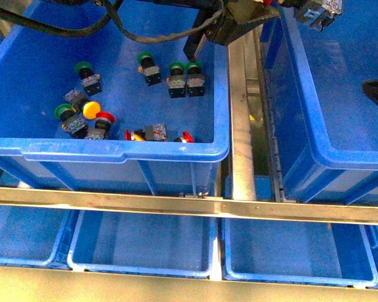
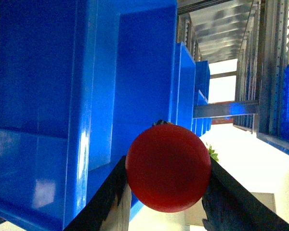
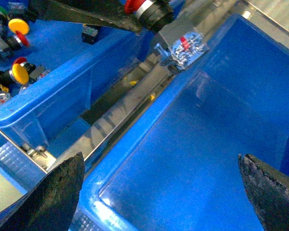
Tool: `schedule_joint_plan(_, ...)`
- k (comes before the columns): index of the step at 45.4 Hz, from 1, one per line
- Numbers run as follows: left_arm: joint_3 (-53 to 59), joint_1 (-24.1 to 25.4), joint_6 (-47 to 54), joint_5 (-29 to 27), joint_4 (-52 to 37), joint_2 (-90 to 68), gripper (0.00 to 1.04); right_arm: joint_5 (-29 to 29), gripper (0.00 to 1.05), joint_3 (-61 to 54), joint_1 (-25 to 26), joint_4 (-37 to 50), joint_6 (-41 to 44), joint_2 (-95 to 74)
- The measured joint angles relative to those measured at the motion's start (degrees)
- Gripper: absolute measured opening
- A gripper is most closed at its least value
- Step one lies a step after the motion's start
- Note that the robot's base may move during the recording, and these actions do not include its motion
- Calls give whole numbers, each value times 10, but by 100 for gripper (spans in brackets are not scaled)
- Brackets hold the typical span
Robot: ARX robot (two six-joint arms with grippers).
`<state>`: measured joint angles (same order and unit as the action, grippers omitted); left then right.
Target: Pick red and yellow buttons and place in box
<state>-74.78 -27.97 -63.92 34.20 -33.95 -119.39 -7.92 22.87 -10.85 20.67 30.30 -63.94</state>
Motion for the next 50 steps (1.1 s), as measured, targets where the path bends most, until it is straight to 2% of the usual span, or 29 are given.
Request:
schedule_joint_plan(12, 0, 1, 0, -2, -2, 0, 33, -35, 97, 72, 1, 49, 85, -128)
schedule_joint_plan(25, 8, 1, 3, -1, -5, 0, 33, -38, 97, 157, 15, 109, 155, -250)
schedule_joint_plan(34, 9, 1, 9, -1, -4, 0, 33, -37, 97, 217, 17, 117, 176, -312)
schedule_joint_plan(50, 9, 2, 10, -1, -2, -7, 33, -37, 97, 252, 7, 116, 188, -339)
